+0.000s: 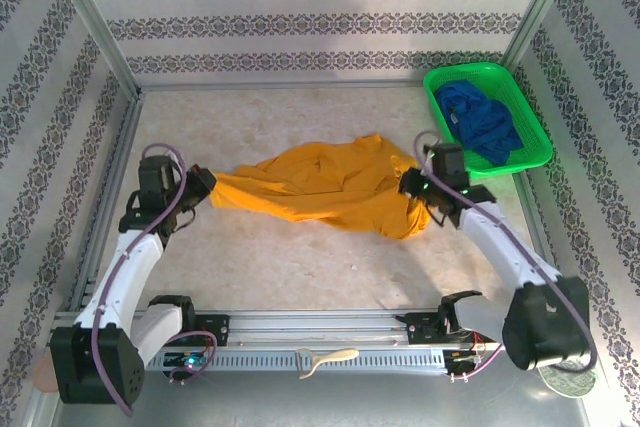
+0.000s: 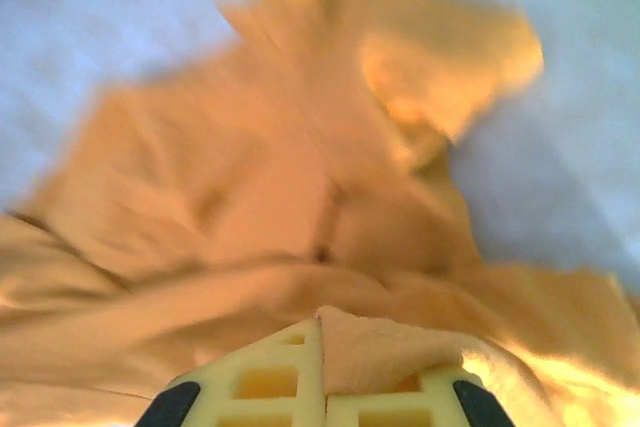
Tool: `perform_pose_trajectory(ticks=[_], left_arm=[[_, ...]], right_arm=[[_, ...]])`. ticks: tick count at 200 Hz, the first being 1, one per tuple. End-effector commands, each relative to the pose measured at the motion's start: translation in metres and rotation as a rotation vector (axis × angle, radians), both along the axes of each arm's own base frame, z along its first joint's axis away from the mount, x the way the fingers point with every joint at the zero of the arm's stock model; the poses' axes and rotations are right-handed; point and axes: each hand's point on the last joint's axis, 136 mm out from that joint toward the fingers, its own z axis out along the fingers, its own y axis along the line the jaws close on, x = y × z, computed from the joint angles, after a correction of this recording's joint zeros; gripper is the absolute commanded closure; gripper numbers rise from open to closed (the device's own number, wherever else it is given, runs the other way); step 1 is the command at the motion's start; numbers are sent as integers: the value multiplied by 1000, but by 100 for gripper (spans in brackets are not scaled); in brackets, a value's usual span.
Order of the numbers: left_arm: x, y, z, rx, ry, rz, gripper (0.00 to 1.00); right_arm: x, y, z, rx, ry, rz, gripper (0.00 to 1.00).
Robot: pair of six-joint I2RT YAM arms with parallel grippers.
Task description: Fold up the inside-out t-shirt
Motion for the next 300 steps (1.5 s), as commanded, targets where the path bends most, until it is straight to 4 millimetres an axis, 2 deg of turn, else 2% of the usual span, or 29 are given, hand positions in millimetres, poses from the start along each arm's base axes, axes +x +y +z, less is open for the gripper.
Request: perform_pose_trajectory(ticks=[1,19,31,40,51,62,70,93,111,137,153,166,175,186,216,229,240,256,265,280,284,300], left_arm=[[47,17,115,-9,-277,49,100],[68,37,198,-15,-433,101,100],[72,50,250,-25,-528,141,100],[69,57,286,-32,-602,163,100],[63,62,320,-40,-673,184,100],[54,64,344,-46,-732,194,100],[48,64,355,-56,-756,196,100],[26,61,370,-72,-803,190,100],[3,57,382,-94,-848,185,100],[-38,48,416,-101,-944,174,100],[-54,45,434,-78,-980,175,100],[-53,46,437,-61,-966,177,100],[-47,46,433,-61,-948,176,100],[-29,48,417,-83,-899,166,100],[36,51,343,-177,-717,123,100],[62,54,314,-181,-653,114,100],[85,59,293,-166,-600,117,100],[118,65,276,-181,-569,109,100],[137,65,274,-213,-562,87,100],[158,62,291,-272,-583,48,100],[161,60,298,-283,-603,38,100],[156,55,337,-279,-691,27,100]], right_arm=[[20,3,159,188,-324,47,100],[23,-11,260,259,-508,29,100],[18,-23,317,284,-617,8,100],[12,-32,352,294,-686,-16,100],[3,-39,382,312,-751,-34,100],[-5,-43,402,328,-793,-48,100],[-10,-43,410,340,-814,-45,100],[-30,-40,421,369,-847,-33,100],[-56,-36,434,398,-888,-10,100],[-104,-32,471,387,-1001,4,100],[-124,-31,492,371,-1058,6,100],[-125,-30,497,358,-1062,9,100],[-113,-32,489,358,-1027,-2,100],[-90,-37,470,367,-970,-20,100],[-18,-50,395,391,-780,-77,100],[9,-54,370,389,-723,-97,100],[29,-57,359,399,-693,-107,100],[59,-51,357,397,-674,-94,100],[73,-46,366,390,-681,-77,100],[88,-36,388,407,-703,-42,100],[87,-34,400,406,-726,-33,100],[80,-28,431,397,-784,-11,100]])
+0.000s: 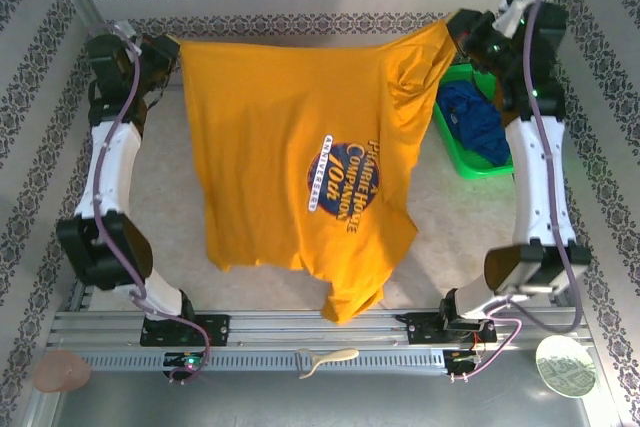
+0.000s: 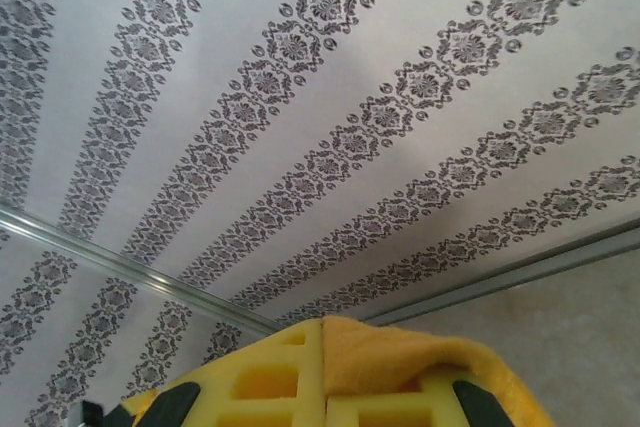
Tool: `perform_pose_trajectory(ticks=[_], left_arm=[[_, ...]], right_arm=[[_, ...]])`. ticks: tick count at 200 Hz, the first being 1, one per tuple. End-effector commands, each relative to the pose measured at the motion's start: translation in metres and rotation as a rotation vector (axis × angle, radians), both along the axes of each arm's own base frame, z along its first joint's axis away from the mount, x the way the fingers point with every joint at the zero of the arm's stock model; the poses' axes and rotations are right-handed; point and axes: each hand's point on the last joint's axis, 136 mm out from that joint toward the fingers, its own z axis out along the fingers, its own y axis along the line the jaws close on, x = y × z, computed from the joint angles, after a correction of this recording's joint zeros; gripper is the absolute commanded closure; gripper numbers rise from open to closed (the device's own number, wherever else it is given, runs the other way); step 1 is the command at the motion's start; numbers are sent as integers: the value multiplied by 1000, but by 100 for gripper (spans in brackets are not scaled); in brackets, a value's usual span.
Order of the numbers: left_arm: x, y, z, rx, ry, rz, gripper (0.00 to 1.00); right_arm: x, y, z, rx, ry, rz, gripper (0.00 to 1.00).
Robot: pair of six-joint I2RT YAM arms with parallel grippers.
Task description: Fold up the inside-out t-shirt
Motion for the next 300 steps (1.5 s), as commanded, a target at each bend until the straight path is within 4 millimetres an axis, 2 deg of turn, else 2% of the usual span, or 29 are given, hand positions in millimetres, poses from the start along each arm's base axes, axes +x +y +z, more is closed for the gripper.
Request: perform_pose_trajectory(ticks=[1,18,37,57,93,112,128,150,167,181,198,220,273,289,300], left_arm=[[-28,-9,128,14,-318,-19,100],[-41,-14,160,51,-372,-16,100],[-55,-17,179,63,-413,-14,100],[-66,-20,176,64,-410,-19,100],[-94,-26,150,53,-385,-24,100],[-115,-28,153,60,-403,-10,100],[-133,-29,170,75,-438,8,100],[-154,-29,202,99,-497,35,100],[-162,-28,220,109,-520,52,100],[-161,-29,228,112,-527,48,100],[-147,-27,220,118,-493,45,100],[-114,-23,190,105,-418,25,100],[-13,-10,90,72,-207,-24,100],[18,-11,73,44,-180,-55,100],[37,-14,70,29,-178,-72,100]], right_arm=[[-47,7,113,-39,-291,-18,100],[-63,7,142,-35,-355,-23,100],[-75,9,153,-35,-384,-22,100],[-87,10,148,-44,-381,-23,100],[-118,9,123,-60,-359,-44,100],[-140,8,124,-66,-380,-53,100],[-158,8,137,-65,-419,-55,100],[-185,10,169,-59,-498,-52,100],[-200,12,190,-52,-548,-38,100],[-203,14,199,-50,-562,-27,100],[-192,14,197,-42,-545,-24,100],[-163,16,181,-31,-491,-4,100],[-51,25,112,-65,-301,11,100],[-16,28,96,-79,-265,15,100],[5,31,92,-80,-257,33,100]])
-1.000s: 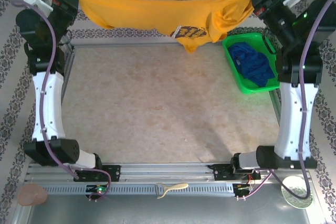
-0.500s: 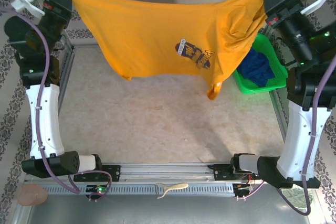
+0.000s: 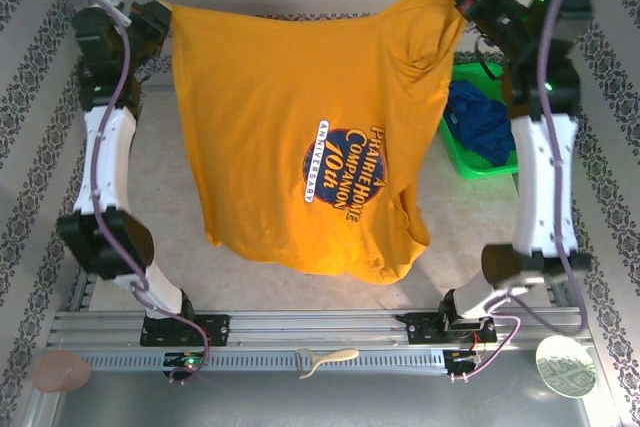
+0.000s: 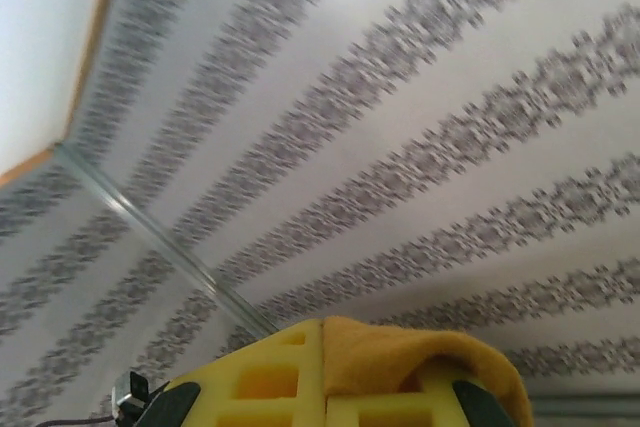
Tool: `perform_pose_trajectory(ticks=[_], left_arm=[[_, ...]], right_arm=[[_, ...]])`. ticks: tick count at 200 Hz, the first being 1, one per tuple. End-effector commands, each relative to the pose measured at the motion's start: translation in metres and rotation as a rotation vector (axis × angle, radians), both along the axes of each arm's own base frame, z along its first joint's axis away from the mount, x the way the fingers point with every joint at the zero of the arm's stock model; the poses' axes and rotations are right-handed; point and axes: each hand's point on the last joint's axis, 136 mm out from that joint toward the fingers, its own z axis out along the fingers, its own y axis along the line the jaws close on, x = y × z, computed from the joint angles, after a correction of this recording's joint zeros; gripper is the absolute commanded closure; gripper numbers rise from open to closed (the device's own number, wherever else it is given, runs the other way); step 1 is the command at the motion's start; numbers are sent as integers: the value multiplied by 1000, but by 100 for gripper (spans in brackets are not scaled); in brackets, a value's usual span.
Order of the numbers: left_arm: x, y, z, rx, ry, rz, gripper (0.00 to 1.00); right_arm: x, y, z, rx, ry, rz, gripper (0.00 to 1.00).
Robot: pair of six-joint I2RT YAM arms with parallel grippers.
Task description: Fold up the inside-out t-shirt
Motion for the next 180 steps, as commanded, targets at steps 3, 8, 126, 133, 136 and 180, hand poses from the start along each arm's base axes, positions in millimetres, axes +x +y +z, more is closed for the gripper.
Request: perform_pose_trajectory(ticks=[3,8,126,133,136,180], left_arm=[[28,-11,11,-5,-45,-57,100],[36,-13,11,-7,-42,-67,100],[16,-51,61,78,-79,-196,100],[11,-55,44,79,-58,-203,100],[6,-55,42,80,-63,-201,100],[-65,-55,-130,75,174,-164,100]], right_arm=[[33,5,2,-28,-25,6,100],[39,6,4,-27,-27,12,100],[1,10,27,-52,-108,28,100],[-8,16,11,-59,-97,31,100],[-12,17,3,-60,-90,30,100],[-82,44,-206,-76,202,53,100]])
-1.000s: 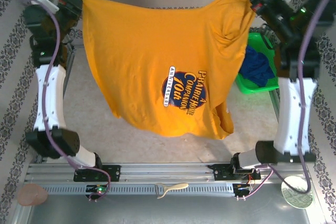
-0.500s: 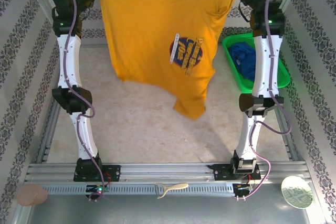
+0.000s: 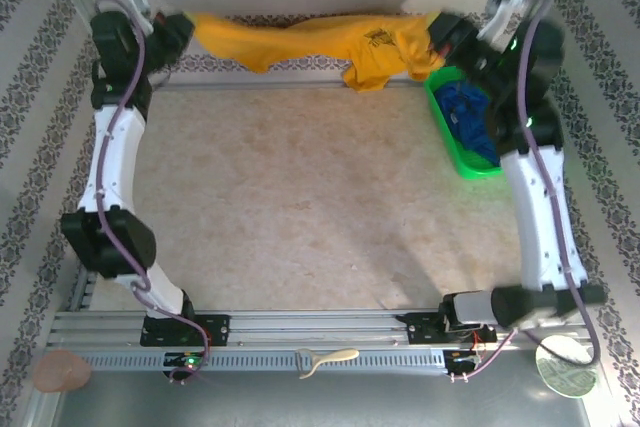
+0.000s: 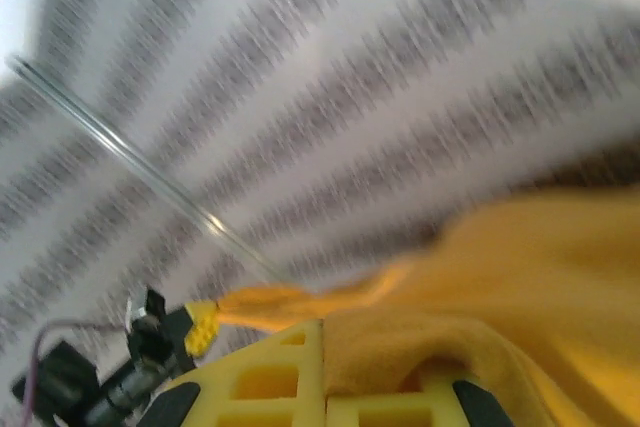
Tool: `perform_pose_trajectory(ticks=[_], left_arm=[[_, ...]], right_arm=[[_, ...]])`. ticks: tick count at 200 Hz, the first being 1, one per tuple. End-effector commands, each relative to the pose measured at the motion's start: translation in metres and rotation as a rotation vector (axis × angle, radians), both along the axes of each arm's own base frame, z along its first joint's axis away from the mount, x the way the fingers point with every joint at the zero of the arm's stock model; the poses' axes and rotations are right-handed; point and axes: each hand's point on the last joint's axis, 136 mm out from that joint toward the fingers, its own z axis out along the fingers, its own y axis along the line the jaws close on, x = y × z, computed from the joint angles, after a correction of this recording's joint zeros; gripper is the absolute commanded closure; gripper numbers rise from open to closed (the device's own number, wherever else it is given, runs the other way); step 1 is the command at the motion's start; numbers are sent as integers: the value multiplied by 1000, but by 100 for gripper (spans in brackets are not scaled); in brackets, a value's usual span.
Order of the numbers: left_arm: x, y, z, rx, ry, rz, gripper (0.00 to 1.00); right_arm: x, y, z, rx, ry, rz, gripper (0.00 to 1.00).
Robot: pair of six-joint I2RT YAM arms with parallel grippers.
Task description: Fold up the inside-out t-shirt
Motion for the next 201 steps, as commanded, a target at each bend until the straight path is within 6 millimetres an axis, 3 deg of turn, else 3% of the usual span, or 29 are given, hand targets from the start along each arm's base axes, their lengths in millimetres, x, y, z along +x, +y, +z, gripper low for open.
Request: perform_pose_trajectory(ticks=[1,17,38,46,67,71,94,113,135,142,152,163,177,179,201], left_arm=[[-33,-7,-66,54,27,-21,100],[-64,-12,-126,51,128,-33,100],[-110,-18,-192,34,248,-32,100],[-127,-20,-207,28,271,-23,100],[-167,-23,-251,19,377,-6,100],[-174,-24,-260,18,399,-5,100],[-209,-24,-290,26,471,20,100],[-230,-25,-303,25,503,34,100],[-246,-26,-305,11,497,48,100],[-249,-25,-303,14,491,55,97],[-253,-24,-297,31,478,60,92],[-256,-22,-287,54,460,69,85],[-259,-18,-271,87,431,87,67],[-259,-17,-266,92,423,90,66],[-262,-9,-228,148,354,137,60]], right_arm=[[-21,9,-104,-45,109,-18,100],[-58,13,-182,-62,238,-21,100],[-106,8,-258,-91,365,-43,100],[-122,4,-285,-113,419,-57,100],[-155,-2,-333,-105,523,-67,100],[-161,-3,-350,-109,556,-68,100],[-185,-9,-384,-119,625,-83,100],[-198,-10,-394,-115,645,-77,100],[-209,-10,-398,-133,662,-58,100],[-211,-9,-398,-141,665,-51,86],[-213,-9,-390,-145,653,-44,66],[-213,-11,-380,-155,631,-49,54],[-212,-15,-363,-178,604,-65,48],[-212,-16,-353,-173,587,-67,47],[-208,-33,-315,-220,521,-138,46]])
